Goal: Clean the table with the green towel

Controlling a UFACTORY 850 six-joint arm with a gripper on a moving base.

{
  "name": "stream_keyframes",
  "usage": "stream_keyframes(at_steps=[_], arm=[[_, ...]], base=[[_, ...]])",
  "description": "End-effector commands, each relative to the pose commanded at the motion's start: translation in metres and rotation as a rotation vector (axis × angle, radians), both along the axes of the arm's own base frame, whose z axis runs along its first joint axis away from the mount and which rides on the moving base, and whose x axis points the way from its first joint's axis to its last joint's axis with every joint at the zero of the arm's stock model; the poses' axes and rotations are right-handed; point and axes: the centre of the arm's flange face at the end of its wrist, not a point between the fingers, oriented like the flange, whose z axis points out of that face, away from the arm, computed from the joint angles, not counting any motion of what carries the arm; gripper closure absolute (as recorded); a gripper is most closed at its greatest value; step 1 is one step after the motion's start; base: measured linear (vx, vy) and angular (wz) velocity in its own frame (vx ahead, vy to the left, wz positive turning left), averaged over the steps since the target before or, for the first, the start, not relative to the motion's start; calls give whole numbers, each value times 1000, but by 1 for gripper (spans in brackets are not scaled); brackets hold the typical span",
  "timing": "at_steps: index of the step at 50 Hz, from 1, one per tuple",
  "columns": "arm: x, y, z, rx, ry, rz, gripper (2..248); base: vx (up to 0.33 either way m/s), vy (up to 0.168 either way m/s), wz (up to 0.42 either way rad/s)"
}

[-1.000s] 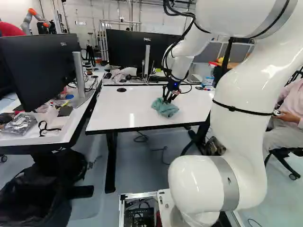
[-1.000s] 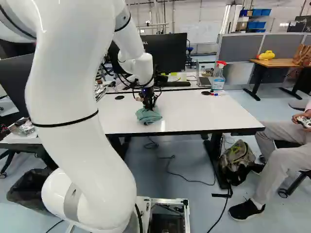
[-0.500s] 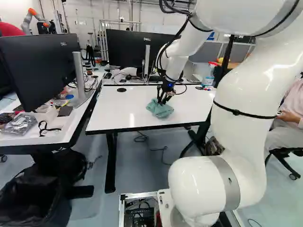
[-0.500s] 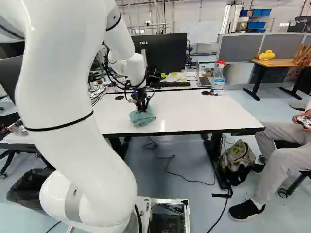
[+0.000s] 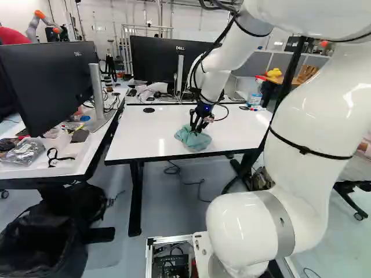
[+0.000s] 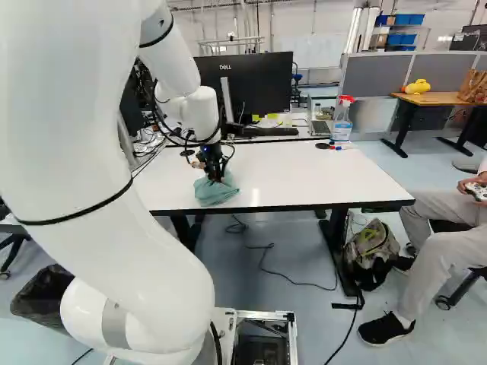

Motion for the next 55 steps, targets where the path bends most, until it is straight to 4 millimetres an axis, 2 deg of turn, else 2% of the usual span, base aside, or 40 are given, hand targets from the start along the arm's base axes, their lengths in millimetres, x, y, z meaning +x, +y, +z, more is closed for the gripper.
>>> stream_keyframes(at_steps=[14,29,41,55], arm=[[-28,-2,-1,0,4,-6,212],[-44,-25,-1,0,5,-63,212],[-39,-47,-1,0,5,-114,212],[-15,-60,-1,0,3,-138,212]], base=[[0,0,0],[0,0,0],[0,0,0],[0,0,0]])
